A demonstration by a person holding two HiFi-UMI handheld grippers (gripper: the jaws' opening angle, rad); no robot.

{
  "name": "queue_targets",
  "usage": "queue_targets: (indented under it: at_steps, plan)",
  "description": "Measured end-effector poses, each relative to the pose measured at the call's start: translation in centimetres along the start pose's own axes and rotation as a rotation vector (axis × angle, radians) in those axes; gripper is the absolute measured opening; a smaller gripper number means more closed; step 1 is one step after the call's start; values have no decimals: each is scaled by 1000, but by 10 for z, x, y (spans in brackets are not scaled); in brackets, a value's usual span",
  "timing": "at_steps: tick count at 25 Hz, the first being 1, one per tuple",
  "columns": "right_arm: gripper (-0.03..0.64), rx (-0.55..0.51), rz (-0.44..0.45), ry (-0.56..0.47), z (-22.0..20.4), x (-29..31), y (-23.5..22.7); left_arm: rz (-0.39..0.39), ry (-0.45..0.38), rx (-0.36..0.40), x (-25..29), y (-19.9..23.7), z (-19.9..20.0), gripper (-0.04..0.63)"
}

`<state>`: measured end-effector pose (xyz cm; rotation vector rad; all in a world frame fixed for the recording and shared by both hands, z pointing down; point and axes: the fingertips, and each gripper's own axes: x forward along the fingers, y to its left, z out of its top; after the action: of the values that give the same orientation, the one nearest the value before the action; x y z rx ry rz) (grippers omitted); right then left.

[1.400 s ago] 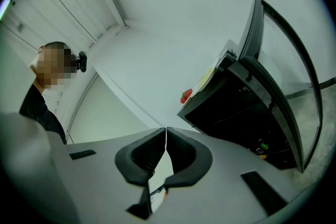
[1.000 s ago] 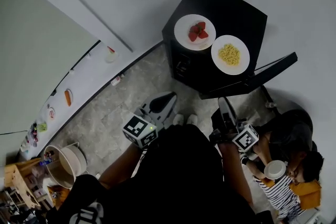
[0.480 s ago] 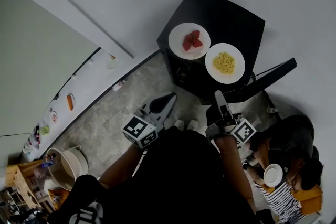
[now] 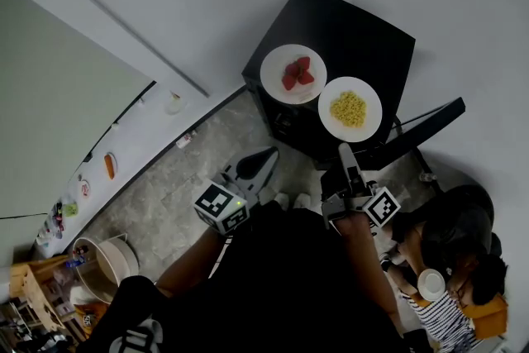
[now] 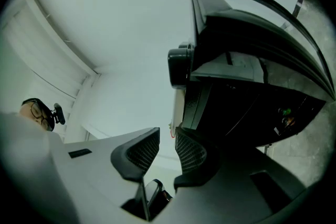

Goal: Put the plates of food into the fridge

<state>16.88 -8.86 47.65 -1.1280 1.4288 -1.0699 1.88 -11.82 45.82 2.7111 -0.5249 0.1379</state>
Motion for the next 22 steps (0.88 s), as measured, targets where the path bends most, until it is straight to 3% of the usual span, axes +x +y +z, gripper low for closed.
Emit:
queue_targets:
  at_steps: [22]
  plan:
    - [95, 61, -13, -36, 15, 8, -6, -5, 9, 8, 9, -4, 3, 24]
